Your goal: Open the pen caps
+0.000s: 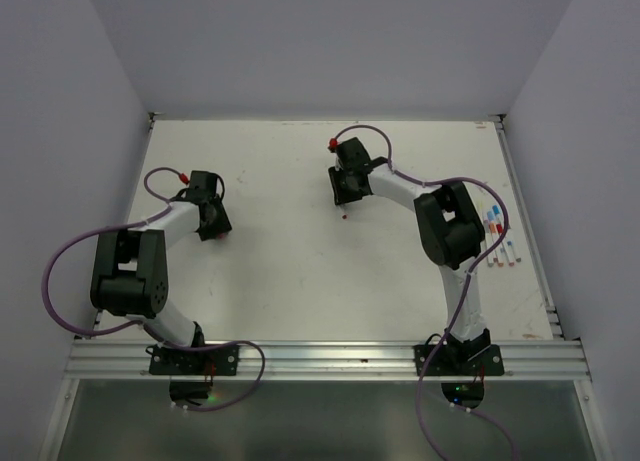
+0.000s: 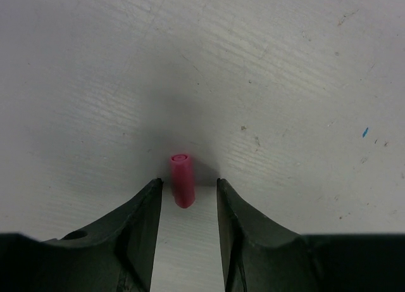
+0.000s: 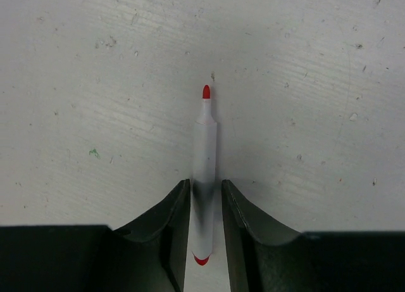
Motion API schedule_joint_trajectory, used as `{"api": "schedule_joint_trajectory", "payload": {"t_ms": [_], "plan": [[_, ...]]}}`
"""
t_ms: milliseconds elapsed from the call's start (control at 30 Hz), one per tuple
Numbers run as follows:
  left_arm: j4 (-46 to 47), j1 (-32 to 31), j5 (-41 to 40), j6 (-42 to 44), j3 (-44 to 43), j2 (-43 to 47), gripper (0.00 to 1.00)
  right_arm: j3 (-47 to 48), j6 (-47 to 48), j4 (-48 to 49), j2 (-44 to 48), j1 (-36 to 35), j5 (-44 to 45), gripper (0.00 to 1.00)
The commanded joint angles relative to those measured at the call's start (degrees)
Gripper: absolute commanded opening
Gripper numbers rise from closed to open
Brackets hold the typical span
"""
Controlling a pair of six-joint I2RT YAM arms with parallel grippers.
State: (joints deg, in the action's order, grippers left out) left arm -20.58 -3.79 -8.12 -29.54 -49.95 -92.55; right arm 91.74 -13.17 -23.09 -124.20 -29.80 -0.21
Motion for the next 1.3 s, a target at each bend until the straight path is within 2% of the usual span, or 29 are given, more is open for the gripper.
{"api": "schedule_joint_trajectory", "payload": {"t_ms": [0, 100, 167, 200, 267, 433, 500, 633, 667, 700, 733, 767, 900, 1000, 1067, 1133, 1267], "plan": [[0.2, 0.5, -0.2, -0.9, 0.8, 1.4, 0.43, -1.9, -0.5, -2.0, 0.1, -0.4, -2.2, 0.31], [-0.1, 0.5, -0.2, -1.0, 0.9, 1.3, 0.45, -1.7, -0.9, -2.0, 0.1, -0.8, -2.3, 0.32], [-0.1, 0.5, -0.2, -1.2, 1.1, 1.9, 0.48, -2.0, -1.1, -1.9, 0.3, -0.9, -2.3, 0.38], [-0.2, 0.5, -0.3, -1.3, 1.2, 2.3, 0.56, -2.2, -1.2, -1.6, 0.7, -0.9, -2.3, 0.40], [-0.3, 0.5, -0.7, -1.6, 1.9, 4.0, 0.62, -2.9, -1.2, -0.6, 1.5, -0.9, -2.0, 0.48], [-0.7, 0.5, -0.6, -1.2, 2.1, 8.1, 0.67, -1.5, -1.0, -1.0, 2.6, -0.9, -2.1, 0.60], [-1.7, 0.5, -0.3, -1.2, 1.8, 9.3, 0.68, -0.9, -0.6, -2.0, 3.2, -0.9, -1.4, 0.61], [-3.8, 0.5, 0.6, -1.4, 1.4, 14.5, 0.70, -1.5, -0.5, -3.0, 9.0, -0.9, -0.1, 0.68], [-4.6, 0.5, 1.2, -1.3, 1.4, 15.5, 0.70, -1.7, -0.7, -4.0, 10.3, -0.9, 0.0, 0.73], [-4.7, 0.5, 1.7, -1.3, 1.4, 16.5, 0.71, -2.1, -0.9, -4.6, 11.9, -0.9, 3.8, 0.85], [-4.9, 0.5, 2.3, -1.3, 1.3, 18.4, 0.71, -2.7, -1.0, -5.7, 13.3, -0.7, 5.1, 0.86], [-4.9, 0.5, 4.0, -1.3, 1.3, 19.3, 0.71, -3.1, -1.0, -7.1, 16.2, -0.5, 6.9, 0.97], [-3.9, -0.9, 7.1, -2.4, 1.3, 23.3, 0.69, -7.6, -1.4, -9.8, 23.7, 1.8, 10.7, 0.99], [-2.4, -6.4, 5.6, -4.6, 0.7, 24.0, 0.69, -12.0, -2.6, -11.4, 29.5, 5.3, 13.6, 0.99], [-1.1, -13.1, 3.5, -7.2, -0.3, 23.4, 0.69, -15.1, -3.2, -11.4, 33.5, 7.8, 17.5, 0.99], [0.8, -16.9, 3.9, -8.8, -0.1, 22.3, 0.70, -20.3, -2.8, -11.3, 36.2, 12.9, 18.7, 0.99], [7.0, -24.6, 4.9, -10.7, 0.2, 20.5, 0.69, -27.9, 0.1, -9.0, 41.8, 23.9, 12.6, 0.98]]}}
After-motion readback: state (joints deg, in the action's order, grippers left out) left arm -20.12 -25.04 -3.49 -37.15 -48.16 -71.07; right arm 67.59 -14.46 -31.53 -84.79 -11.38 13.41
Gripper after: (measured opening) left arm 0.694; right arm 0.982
